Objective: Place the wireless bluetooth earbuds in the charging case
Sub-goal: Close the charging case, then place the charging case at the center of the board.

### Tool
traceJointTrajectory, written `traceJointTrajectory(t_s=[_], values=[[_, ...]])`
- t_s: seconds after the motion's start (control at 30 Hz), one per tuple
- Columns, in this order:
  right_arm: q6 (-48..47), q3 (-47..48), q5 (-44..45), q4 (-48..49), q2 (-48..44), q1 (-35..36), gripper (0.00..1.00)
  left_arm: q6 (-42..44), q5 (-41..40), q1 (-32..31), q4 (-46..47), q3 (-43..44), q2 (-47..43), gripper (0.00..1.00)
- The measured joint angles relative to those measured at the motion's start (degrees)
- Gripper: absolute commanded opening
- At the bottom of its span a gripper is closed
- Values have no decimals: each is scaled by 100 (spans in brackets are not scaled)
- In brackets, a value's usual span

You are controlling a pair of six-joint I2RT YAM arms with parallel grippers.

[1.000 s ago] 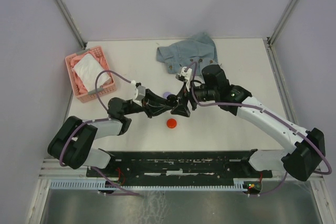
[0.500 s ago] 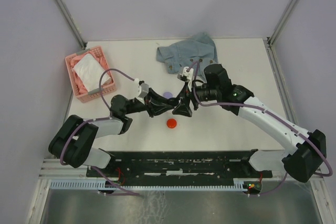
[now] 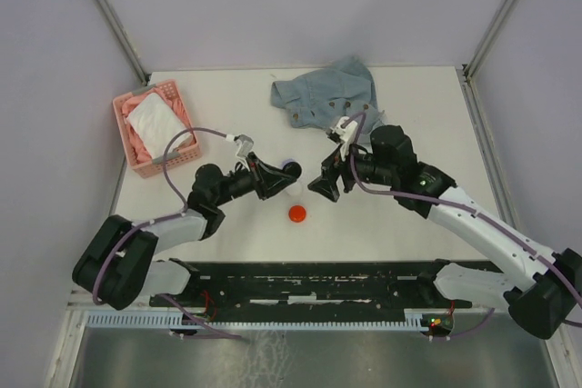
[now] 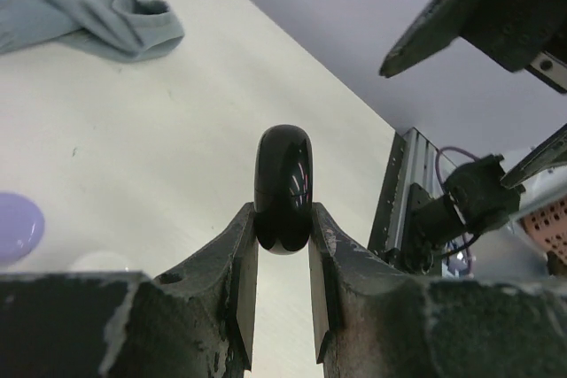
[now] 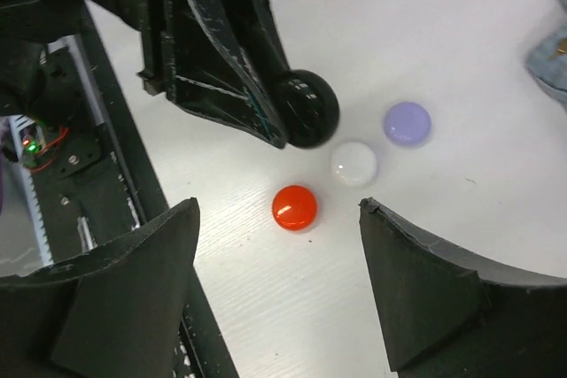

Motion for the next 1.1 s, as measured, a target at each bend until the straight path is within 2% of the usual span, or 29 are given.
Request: traceJointTrajectory(t_s=[0.27,0.37,0.57,0.77,0.97,1.1], values=[[577,-949,1248,455,-612,0,82,-295,-1235,11,-2544,0,-931,3],[787,-1320,1624,632,-697,0,82,-448,-1596,35,-3373,0,-920,3],[1032,-1915,2223,739,-942,0,83,-684,-1915,96,-4264,42,-424,6],[1165,-2111,2542,944,-1340,0,83,-822,-1974,103,-4787,284,216,19],[1257,-2218,2671,1071,-1471,0,84,-874,-1980,103,-4933,520,525,43],[1314,-2306,2820,1097,-1569,0,86,-890,-2133,103,-5069,586,509,55]])
